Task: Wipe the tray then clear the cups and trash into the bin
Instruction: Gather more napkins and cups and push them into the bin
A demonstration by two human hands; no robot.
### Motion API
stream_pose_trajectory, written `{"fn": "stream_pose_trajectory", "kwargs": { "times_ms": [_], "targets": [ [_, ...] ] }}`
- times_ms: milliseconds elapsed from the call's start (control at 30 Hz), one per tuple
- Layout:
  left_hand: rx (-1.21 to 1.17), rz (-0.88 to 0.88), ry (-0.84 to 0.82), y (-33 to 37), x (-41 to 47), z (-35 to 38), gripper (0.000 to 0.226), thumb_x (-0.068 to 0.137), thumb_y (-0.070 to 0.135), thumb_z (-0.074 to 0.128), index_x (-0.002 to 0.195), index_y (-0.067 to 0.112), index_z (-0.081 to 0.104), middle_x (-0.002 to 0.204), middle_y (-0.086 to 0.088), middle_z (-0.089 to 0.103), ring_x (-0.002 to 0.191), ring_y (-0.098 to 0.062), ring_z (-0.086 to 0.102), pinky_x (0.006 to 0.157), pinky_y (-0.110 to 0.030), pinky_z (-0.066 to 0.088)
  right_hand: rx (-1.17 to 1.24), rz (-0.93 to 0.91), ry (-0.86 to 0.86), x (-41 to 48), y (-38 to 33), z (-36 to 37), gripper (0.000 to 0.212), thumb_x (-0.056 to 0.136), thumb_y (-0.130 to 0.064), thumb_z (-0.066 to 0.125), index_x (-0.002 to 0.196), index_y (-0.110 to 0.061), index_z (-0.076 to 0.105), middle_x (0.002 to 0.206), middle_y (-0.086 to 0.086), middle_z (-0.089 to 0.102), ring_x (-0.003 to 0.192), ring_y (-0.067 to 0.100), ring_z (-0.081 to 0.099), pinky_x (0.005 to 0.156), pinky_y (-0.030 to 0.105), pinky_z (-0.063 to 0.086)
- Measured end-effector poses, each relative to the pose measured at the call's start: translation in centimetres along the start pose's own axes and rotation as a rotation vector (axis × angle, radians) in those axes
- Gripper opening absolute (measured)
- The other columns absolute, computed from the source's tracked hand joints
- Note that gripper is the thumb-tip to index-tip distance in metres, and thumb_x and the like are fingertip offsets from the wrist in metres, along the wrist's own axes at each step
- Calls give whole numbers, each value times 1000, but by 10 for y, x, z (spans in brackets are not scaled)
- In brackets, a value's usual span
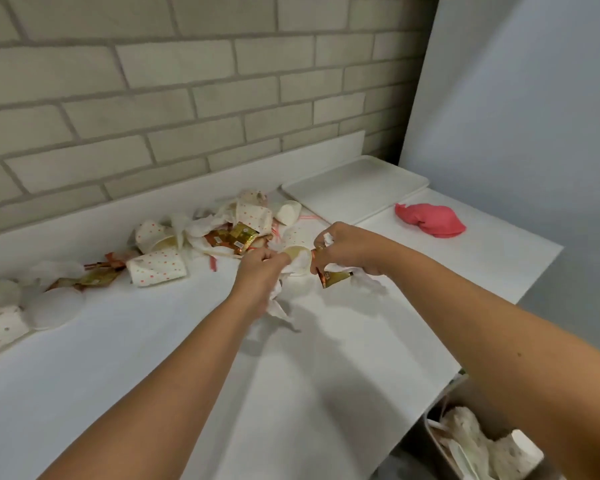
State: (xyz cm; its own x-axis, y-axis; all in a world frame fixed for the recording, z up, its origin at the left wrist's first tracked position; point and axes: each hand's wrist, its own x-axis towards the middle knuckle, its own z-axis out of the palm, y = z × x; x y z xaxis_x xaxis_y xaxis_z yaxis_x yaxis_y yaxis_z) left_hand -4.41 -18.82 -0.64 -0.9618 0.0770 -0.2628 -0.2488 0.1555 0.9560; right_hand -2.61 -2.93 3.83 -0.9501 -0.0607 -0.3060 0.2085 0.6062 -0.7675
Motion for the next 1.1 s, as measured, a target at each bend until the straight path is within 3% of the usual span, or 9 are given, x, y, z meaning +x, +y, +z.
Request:
{"fn": "stream_pose_trajectory", "kwargs": {
  "times_ms": [67, 300, 500, 600, 733, 800, 867, 1000, 1100],
  "targets": [
    [42, 21, -98, 1, -11, 53, 21, 84, 9, 56, 66, 14, 46, 62, -4, 44, 52, -18, 36, 47, -22, 25, 15, 15, 46, -27, 36, -30, 27, 74, -6, 65, 58, -14, 45, 64, 5, 45, 56, 18, 41, 52, 22, 31],
    [86, 88, -344, -6, -62, 186, 17, 92, 11, 47, 92, 8, 64, 74, -6, 58, 51, -16, 50, 44, -17, 39, 256, 81, 192, -105, 134, -102, 36, 77, 3, 61, 53, -14, 41, 52, 1, 44, 47, 11, 45, 45, 16, 39],
    [253, 203, -454, -43, -107, 282, 42, 98, 34, 41, 63, 14, 52, 57, -2, 49, 50, -16, 43, 54, -27, 33, 781, 141, 342, -154, 240, -111, 30, 72, 2, 63, 56, -12, 41, 53, 3, 49, 50, 13, 50, 47, 21, 39],
    [343, 235, -479, -68, -120, 308, 47, 99, 42, 36, 65, 15, 55, 57, 1, 47, 53, -15, 43, 54, -27, 33, 838, 209, 433, -164, 286, -95, 31, 83, 5, 57, 58, -11, 50, 58, 3, 54, 51, 10, 55, 46, 18, 44],
    [417, 242, -396, -118, -122, 321, 52, 101, 37, 32, 54, 16, 39, 53, 2, 39, 55, -17, 39, 51, -29, 27, 894, 370, 571, -168, 338, -60, 32, 79, -1, 65, 55, -13, 49, 60, 9, 52, 54, 18, 51, 50, 23, 42],
    [410, 160, -362, -144, -118, 321, 47, 102, 33, 30, 68, 13, 55, 72, -3, 54, 76, -21, 51, 66, -29, 38, 890, 427, 653, -169, 357, -39, 30, 78, -5, 68, 56, -14, 50, 61, 9, 54, 59, 21, 51, 57, 27, 41],
    [406, 18, -376, -168, -113, 319, 38, 102, 31, 29, 101, 7, 58, 103, -10, 59, 97, -21, 52, 82, -28, 37, 857, 455, 714, -171, 373, -21, 26, 78, -10, 69, 59, -14, 52, 64, 9, 55, 64, 22, 52, 60, 28, 42],
    [449, -80, -447, -200, -106, 313, 27, 100, 31, 30, 112, 14, 48, 124, -13, 47, 103, -20, 48, 87, -27, 34, 665, 472, 690, -169, 392, 5, 14, 81, -18, 67, 75, -13, 56, 73, 4, 58, 73, 19, 52, 62, 25, 40],
    [516, -88, -451, -211, -104, 309, 39, 101, 32, 31, 135, 14, 38, 139, -10, 31, 124, -23, 41, 102, -27, 29, 418, 484, 552, -162, 405, 19, 15, 86, -26, 63, 93, -14, 58, 95, 4, 58, 89, 21, 54, 72, 26, 42]
  ]
}}
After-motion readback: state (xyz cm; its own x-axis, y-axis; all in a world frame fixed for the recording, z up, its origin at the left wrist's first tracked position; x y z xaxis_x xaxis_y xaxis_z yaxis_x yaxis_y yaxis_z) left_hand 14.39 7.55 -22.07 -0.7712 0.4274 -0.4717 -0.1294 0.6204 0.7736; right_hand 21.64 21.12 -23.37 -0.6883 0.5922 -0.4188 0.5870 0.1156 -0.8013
